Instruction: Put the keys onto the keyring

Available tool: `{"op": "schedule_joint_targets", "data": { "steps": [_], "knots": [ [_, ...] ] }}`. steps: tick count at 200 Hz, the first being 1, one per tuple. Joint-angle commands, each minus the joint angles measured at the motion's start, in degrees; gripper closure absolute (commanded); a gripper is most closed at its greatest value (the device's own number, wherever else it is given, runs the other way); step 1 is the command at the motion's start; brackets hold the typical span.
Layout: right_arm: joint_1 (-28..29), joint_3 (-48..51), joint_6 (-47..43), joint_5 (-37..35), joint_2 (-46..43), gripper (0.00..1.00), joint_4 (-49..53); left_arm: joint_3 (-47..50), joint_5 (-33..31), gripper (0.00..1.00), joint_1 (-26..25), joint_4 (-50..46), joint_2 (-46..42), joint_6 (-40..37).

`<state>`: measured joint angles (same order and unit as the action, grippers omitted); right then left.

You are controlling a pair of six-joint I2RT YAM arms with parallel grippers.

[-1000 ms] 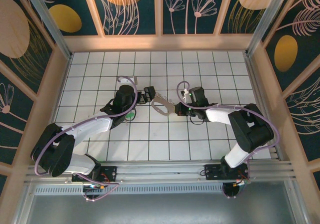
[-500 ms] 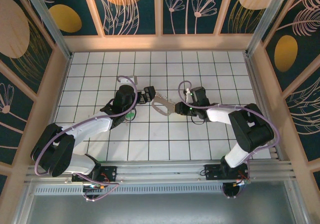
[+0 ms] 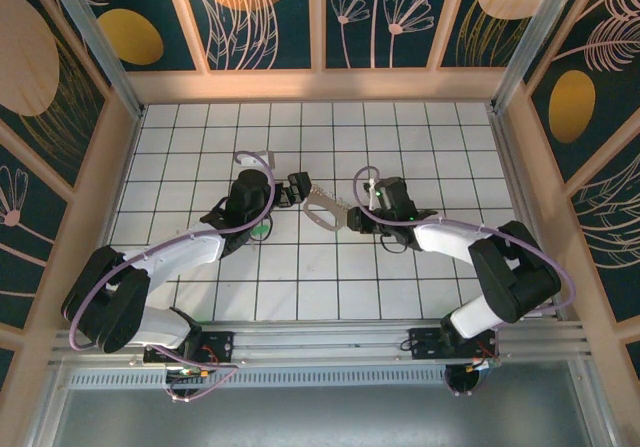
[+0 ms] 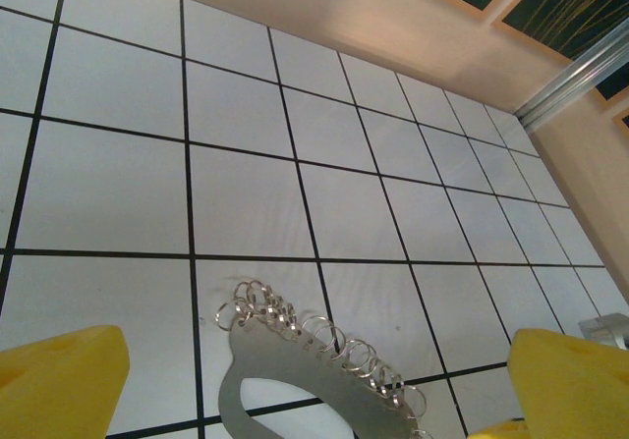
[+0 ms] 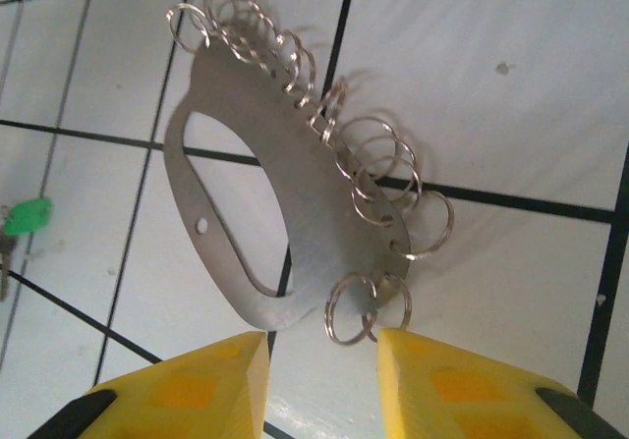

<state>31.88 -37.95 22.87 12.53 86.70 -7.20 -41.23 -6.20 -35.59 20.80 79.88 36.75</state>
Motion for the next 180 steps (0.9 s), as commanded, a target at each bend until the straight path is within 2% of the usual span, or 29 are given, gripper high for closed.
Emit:
{"op": "schedule_joint_targets", "data": {
  "steps": [1, 89, 180],
  "knots": [
    [2.25, -2.41, 0.11, -6.62, 1.15, 0.66, 3.25, -0.65, 0.84, 0.01, -0.18, 1.88, -0.23, 0.36],
    [6.13, -7.23, -0.45, -13.24, 6.57, 0.75, 6.37, -0.25, 0.84, 0.01, -0.18, 2.06, -0.51, 0.25],
    [6.43, -9.29, -0.99, -15.83, 9.71, 0.75, 6.84, 0.0, 0.88, 0.01, -0.15, 2.41, -0.36, 0.01]
  ]
}}
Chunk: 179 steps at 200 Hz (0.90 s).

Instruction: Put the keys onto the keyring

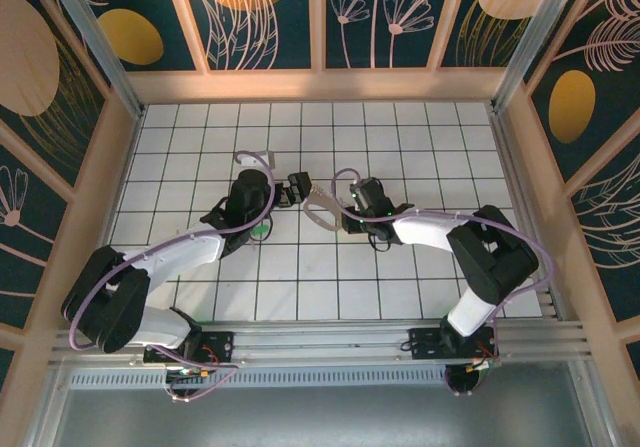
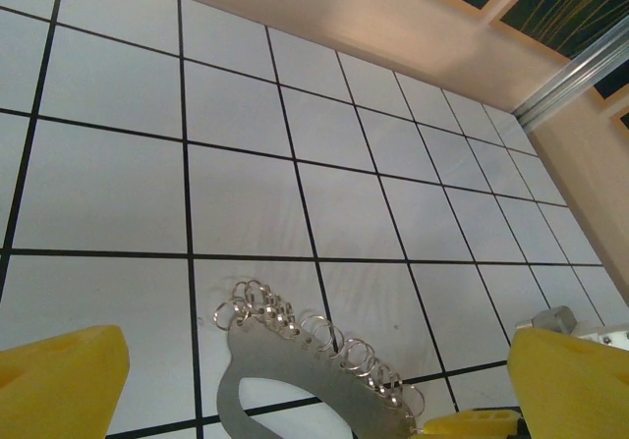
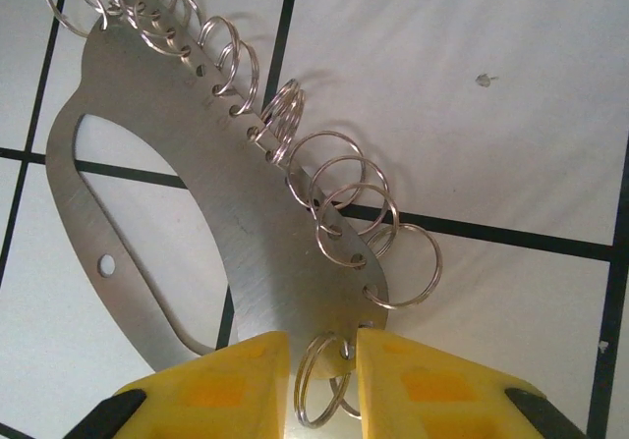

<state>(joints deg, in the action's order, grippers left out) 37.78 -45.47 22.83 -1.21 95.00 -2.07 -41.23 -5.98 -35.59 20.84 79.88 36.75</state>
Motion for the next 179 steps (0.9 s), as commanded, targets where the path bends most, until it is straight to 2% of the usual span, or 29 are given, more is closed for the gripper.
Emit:
{"op": "schedule_joint_targets", "data": {
  "steps": [1, 51, 161, 179],
  "knots": [
    [0.53, -1.79, -0.94, -2.06, 1.41, 0.75, 1.67, 0.01, 0.64, 0.01, -0.17, 2.36, -0.39, 0.0],
    [0.71, -1.98, -1.14, -2.82, 1.94, 0.82, 2.11, 0.01, 0.53, 0.01, -0.13, 2.41, -0.26, -0.19],
    [1.29, -1.84, -1.47, -4.54, 2.27, 0.82, 3.18, -0.08, 0.77, 0.01, -0.11, 2.8, -0.07, 0.21],
    [1.33, -1.89, -1.56, -4.8, 2.21, 0.88, 3.38, -0.12, 0.88, 0.01, -0.14, 2.79, -0.16, 0.29]
  ]
}}
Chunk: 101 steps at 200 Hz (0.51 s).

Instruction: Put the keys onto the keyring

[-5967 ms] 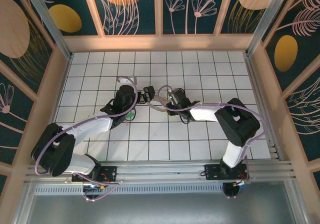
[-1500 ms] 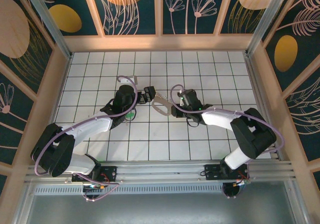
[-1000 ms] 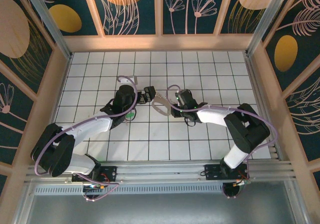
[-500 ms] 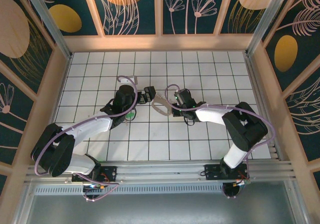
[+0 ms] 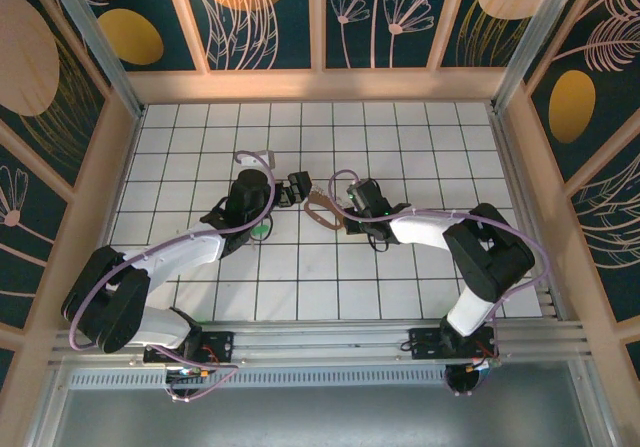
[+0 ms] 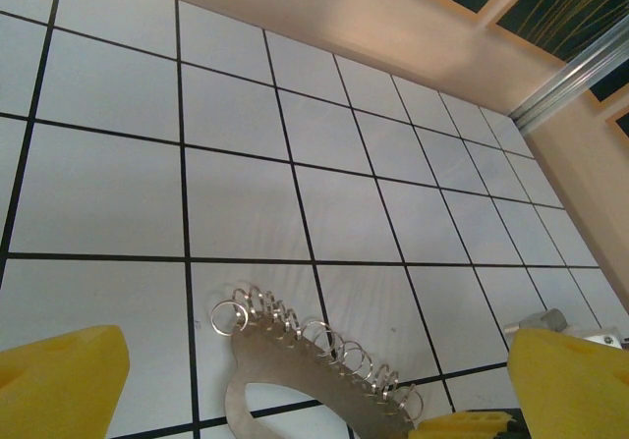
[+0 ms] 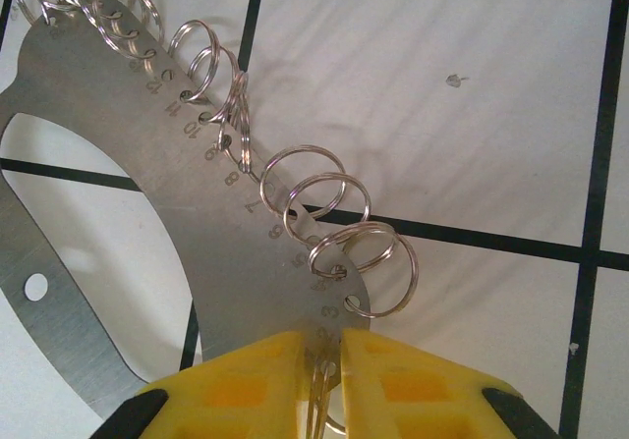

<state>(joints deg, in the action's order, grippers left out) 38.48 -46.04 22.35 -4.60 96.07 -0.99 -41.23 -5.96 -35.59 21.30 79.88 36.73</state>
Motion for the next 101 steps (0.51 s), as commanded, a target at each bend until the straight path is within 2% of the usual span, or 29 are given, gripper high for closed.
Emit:
{"op": "schedule_joint_targets", "data": {
  "steps": [1, 24, 73, 101],
  "knots": [
    [0.63, -1.33, -1.08, -1.44, 1.14, 0.88, 2.31, -0.1, 0.86, 0.01, -0.12, 2.34, -0.16, 0.29],
    [0.61, -1.23, -1.32, -1.73, 0.64, 1.0, 2.36, -0.16, 0.9, 0.01, -0.18, 2.27, -0.15, 0.43],
    [0.07, -3.37, -4.41, -1.5, -4.39, 1.0, 3.6, -0.41, 0.95, 0.01, -0.14, 2.02, -0.62, 0.37],
    [-2.61, -3.72, -7.66, 4.77, -10.31, 1.0, 1.12, -0.44, 0.88, 0.01, -0.17, 1.7, -1.76, 0.34]
  ]
}}
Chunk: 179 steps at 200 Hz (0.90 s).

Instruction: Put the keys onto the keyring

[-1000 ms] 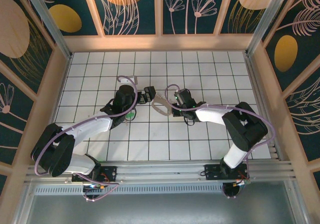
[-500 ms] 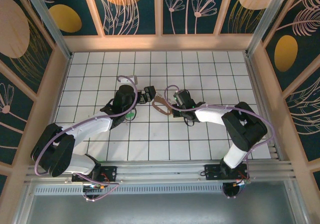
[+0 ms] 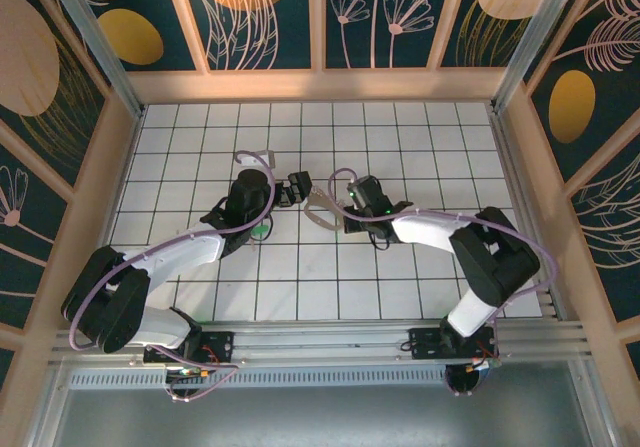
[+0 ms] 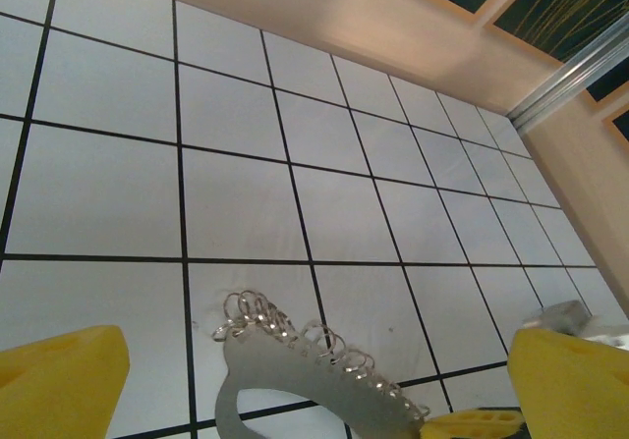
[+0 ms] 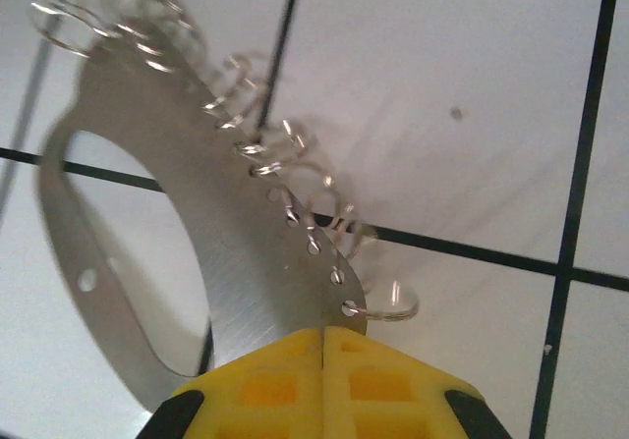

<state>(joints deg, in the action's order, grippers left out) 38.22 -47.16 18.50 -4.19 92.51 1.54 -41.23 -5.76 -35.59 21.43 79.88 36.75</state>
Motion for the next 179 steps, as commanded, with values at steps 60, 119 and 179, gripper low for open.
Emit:
{"op": "schedule_joint_targets", "data": {
  "steps": [60, 119, 179],
  "knots": [
    [-13.5, -0.02, -5.73, 25.83, -16.75, 1.0, -9.82, -1.44, 0.92, 0.01, -0.14, 0.02, -4.15, -0.8],
    [-19.74, 3.23, -4.33, 41.74, -22.2, 1.0, -19.26, -3.24, 4.44, 0.01, -0.13, 0.44, -4.45, -2.95],
    [-21.93, 6.57, -0.57, 52.09, -23.47, 1.0, -29.71, -4.44, 9.5, 0.02, -0.16, 2.73, -5.34, -6.62]
  ]
}}
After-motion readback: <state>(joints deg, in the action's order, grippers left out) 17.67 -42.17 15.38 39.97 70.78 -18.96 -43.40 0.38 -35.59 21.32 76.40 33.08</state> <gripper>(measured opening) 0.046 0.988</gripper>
